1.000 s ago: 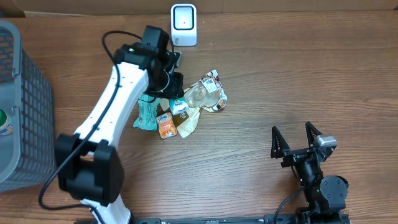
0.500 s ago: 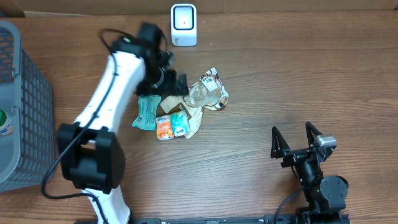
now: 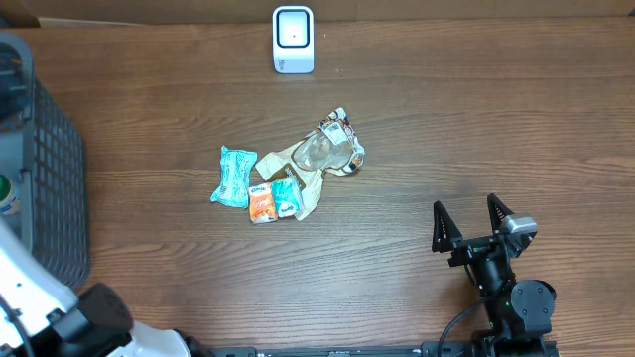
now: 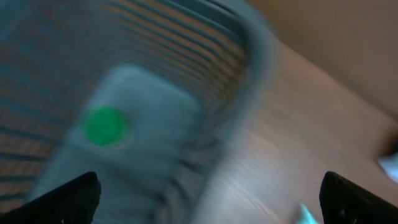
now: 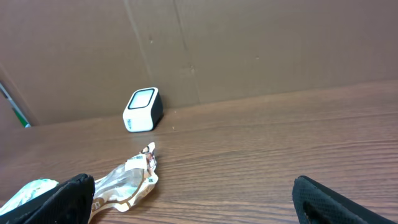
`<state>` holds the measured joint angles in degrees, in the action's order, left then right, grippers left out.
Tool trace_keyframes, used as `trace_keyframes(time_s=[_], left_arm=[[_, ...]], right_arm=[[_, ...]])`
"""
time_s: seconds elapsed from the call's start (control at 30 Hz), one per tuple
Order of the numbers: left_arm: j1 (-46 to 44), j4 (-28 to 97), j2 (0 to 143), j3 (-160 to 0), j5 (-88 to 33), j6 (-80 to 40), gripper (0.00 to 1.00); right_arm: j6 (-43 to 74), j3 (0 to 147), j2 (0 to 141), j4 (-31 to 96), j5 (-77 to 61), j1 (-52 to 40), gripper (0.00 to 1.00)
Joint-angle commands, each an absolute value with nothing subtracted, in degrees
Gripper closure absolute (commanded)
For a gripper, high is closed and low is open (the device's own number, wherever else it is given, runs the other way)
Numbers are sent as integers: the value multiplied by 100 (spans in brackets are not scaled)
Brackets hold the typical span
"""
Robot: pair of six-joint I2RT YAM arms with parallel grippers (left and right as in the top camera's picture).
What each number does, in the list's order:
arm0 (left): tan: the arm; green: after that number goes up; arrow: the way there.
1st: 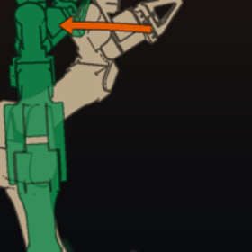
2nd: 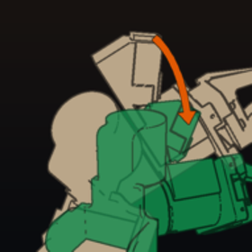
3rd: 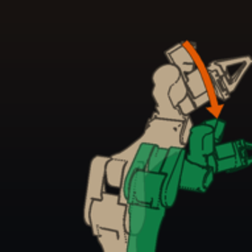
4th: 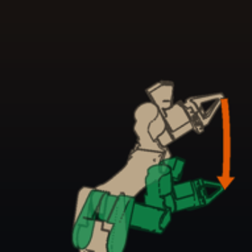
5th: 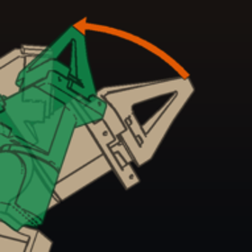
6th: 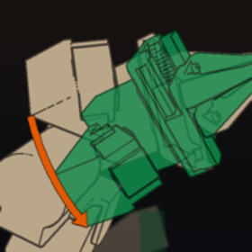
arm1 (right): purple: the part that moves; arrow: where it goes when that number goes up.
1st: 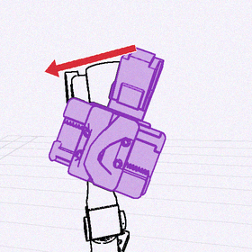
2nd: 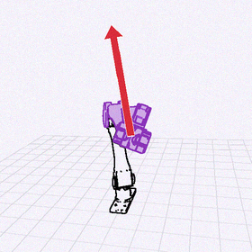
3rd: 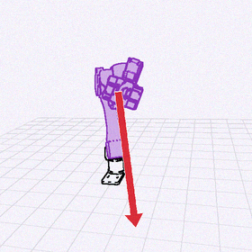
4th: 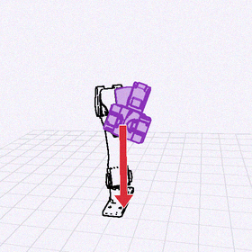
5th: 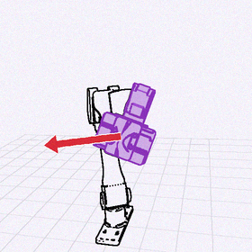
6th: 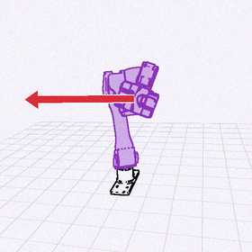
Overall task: Scan the item barcode
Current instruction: 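Grasp the green-lidded jar in the basket with the left gripper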
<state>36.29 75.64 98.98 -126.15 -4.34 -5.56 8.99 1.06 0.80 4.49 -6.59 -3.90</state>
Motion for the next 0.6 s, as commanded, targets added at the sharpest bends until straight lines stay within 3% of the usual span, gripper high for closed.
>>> trace_keyframes(time_s=[0.0,0.57], left_arm=[[4491,7170,10436,-12304,-386,-746,0],[4775,6737,12707,-12283,906,-923,0]], right_arm=[[895,47,40,427,-604,-421,0],[893,47,40,427,-604,-421,0]])
